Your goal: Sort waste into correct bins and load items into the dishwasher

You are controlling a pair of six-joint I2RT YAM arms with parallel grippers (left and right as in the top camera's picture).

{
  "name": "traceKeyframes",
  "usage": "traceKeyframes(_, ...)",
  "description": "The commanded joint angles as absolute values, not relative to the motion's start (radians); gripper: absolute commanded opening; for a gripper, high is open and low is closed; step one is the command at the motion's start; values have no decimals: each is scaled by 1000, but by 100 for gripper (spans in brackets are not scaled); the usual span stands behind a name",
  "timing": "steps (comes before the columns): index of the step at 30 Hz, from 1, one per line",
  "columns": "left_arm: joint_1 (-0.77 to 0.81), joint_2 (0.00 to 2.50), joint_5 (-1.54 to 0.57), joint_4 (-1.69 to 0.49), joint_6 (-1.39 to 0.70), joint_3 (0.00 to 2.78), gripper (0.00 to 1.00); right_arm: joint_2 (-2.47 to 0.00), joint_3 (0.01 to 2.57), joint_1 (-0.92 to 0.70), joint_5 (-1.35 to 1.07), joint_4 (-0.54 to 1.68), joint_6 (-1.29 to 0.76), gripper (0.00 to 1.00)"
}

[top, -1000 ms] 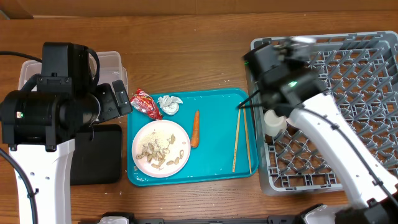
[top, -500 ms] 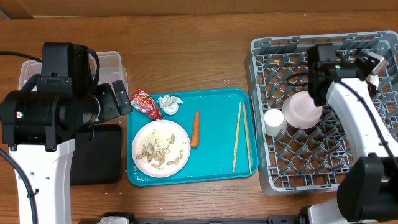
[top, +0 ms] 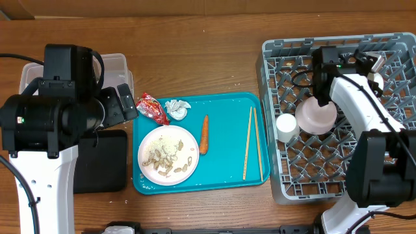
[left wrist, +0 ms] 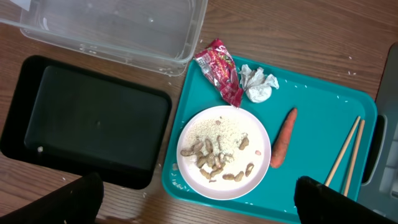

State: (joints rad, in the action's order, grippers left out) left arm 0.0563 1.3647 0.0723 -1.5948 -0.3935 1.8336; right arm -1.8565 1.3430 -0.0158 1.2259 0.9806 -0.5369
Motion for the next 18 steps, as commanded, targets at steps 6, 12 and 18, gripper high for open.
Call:
traceKeyframes(6, 51, 1371, 86, -1596, -404, 1836, 100, -1869, 1344, -119, 1283, 915, -429, 4)
traceKeyframes(12, 51, 1371, 86, -1596, -404, 1836, 100, -1869, 1344, -126, 1417, 831, -384, 4)
traceKeyframes(18, 51, 1371, 86, -1596, -404, 1836, 100, -1869, 1344, -19, 1443, 815, -384, 4)
